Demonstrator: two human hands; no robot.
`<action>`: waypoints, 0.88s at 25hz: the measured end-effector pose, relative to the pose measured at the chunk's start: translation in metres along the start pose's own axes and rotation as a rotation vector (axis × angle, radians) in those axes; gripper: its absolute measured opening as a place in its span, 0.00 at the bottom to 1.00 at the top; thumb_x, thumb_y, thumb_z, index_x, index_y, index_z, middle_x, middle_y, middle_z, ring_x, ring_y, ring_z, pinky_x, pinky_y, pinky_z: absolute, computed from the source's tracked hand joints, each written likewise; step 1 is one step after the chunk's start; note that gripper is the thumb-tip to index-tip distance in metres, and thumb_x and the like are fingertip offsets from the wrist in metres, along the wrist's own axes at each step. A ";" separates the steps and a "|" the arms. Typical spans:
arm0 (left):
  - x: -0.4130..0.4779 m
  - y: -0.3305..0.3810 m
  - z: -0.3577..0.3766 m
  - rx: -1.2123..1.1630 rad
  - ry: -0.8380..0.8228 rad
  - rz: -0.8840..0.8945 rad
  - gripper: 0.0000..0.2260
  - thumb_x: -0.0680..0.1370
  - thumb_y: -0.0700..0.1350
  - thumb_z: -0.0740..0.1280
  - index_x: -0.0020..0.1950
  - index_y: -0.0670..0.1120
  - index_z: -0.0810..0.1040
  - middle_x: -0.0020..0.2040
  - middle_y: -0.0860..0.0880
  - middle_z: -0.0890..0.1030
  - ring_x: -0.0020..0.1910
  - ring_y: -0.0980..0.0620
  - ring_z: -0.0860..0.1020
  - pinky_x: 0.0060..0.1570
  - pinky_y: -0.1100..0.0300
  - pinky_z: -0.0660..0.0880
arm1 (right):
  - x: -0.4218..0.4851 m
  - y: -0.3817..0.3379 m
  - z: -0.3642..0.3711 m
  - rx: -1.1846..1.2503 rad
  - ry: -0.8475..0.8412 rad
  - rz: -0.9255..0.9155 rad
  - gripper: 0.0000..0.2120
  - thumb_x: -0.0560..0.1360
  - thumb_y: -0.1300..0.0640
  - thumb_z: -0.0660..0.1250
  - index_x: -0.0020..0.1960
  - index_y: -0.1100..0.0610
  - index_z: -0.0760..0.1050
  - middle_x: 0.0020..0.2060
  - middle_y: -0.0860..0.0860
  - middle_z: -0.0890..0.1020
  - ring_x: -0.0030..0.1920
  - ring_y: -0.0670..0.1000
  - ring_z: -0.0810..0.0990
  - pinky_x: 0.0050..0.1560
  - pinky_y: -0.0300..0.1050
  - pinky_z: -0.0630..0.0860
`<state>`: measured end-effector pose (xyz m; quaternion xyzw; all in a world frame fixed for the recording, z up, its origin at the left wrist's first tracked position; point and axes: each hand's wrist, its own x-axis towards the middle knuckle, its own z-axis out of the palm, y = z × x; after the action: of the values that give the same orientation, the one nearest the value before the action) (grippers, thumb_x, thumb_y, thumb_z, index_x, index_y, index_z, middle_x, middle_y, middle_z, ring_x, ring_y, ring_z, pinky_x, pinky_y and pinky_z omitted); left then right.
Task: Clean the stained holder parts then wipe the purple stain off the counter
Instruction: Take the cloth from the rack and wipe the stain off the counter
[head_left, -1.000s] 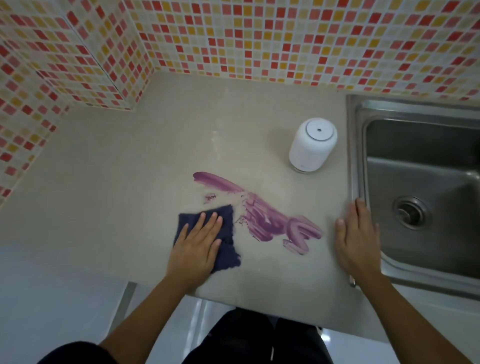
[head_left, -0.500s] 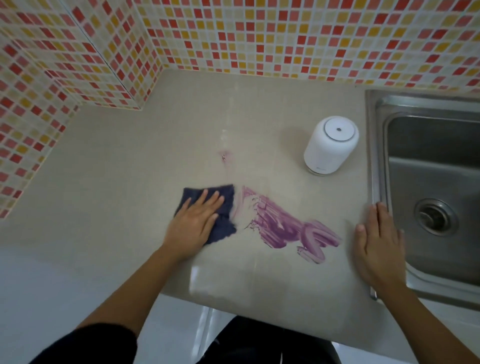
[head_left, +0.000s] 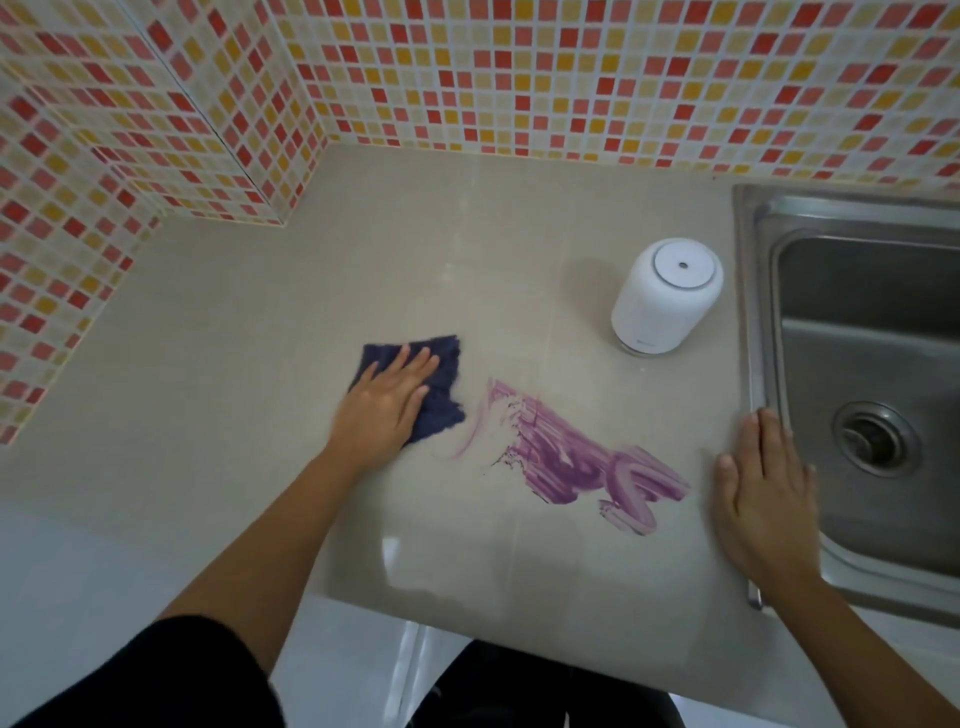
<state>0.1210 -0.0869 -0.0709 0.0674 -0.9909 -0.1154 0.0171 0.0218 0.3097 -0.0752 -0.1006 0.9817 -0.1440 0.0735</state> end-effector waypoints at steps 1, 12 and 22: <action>-0.006 -0.023 -0.004 0.020 0.023 -0.042 0.24 0.79 0.50 0.47 0.69 0.43 0.69 0.70 0.43 0.71 0.70 0.42 0.67 0.67 0.45 0.64 | 0.000 -0.001 0.000 -0.004 -0.004 0.002 0.31 0.77 0.43 0.38 0.76 0.56 0.45 0.77 0.53 0.49 0.76 0.54 0.47 0.72 0.56 0.45; 0.009 0.058 0.010 -0.140 -0.096 0.136 0.23 0.82 0.53 0.47 0.69 0.44 0.70 0.70 0.46 0.70 0.71 0.48 0.64 0.67 0.56 0.58 | 0.000 -0.003 -0.003 0.005 0.005 0.004 0.34 0.74 0.41 0.35 0.76 0.58 0.47 0.76 0.54 0.49 0.76 0.54 0.47 0.72 0.53 0.43; 0.132 0.080 0.023 -0.091 -0.022 -0.046 0.19 0.82 0.47 0.51 0.72 0.44 0.64 0.74 0.45 0.65 0.74 0.45 0.60 0.70 0.46 0.58 | -0.002 -0.007 -0.005 0.088 0.115 -0.011 0.33 0.75 0.42 0.41 0.74 0.60 0.55 0.75 0.56 0.58 0.75 0.56 0.52 0.72 0.54 0.46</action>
<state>-0.0216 -0.0232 -0.0721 0.0881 -0.9829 -0.1615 0.0064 0.0236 0.3052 -0.0683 -0.0941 0.9764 -0.1932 0.0206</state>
